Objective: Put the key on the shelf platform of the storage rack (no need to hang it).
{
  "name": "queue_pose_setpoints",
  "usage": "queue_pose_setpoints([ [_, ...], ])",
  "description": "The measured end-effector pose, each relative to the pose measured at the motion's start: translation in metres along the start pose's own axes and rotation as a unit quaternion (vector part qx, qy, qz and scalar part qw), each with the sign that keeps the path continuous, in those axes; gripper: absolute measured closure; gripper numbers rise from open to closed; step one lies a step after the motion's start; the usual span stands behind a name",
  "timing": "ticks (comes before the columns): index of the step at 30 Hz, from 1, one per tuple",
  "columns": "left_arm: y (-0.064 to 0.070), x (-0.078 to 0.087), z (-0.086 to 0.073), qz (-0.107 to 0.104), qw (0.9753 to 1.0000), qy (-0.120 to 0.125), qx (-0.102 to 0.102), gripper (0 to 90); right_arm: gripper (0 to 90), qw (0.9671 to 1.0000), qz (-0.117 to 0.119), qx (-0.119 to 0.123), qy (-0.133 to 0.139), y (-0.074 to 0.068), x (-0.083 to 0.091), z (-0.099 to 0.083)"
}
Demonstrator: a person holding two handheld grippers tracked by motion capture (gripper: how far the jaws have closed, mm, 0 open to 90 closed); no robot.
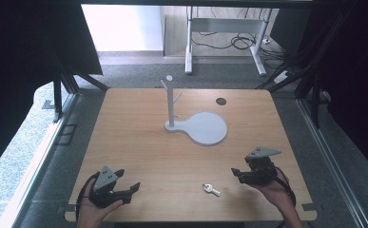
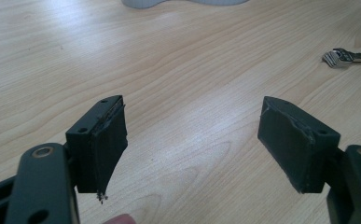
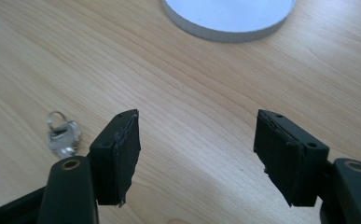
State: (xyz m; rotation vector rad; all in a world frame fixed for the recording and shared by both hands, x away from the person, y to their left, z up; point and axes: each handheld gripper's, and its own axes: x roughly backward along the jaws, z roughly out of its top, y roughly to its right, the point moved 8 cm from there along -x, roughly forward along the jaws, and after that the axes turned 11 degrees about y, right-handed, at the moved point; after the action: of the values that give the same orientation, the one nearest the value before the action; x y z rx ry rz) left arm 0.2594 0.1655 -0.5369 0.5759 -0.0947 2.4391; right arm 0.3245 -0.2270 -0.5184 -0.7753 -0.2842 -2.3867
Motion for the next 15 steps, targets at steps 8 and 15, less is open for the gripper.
queue_pose_setpoints([
  [8,0.0,0.005,0.004,-0.001,1.0,0.008,0.002,24.0,34.7,0.9992,0.029,0.019,-0.018,-0.027,0.005,0.009],
  [15,0.001,0.007,0.006,0.0,0.9999,0.011,0.0,24.0,36.9,0.9958,0.071,0.042,-0.039,-0.058,-0.001,0.008],
])
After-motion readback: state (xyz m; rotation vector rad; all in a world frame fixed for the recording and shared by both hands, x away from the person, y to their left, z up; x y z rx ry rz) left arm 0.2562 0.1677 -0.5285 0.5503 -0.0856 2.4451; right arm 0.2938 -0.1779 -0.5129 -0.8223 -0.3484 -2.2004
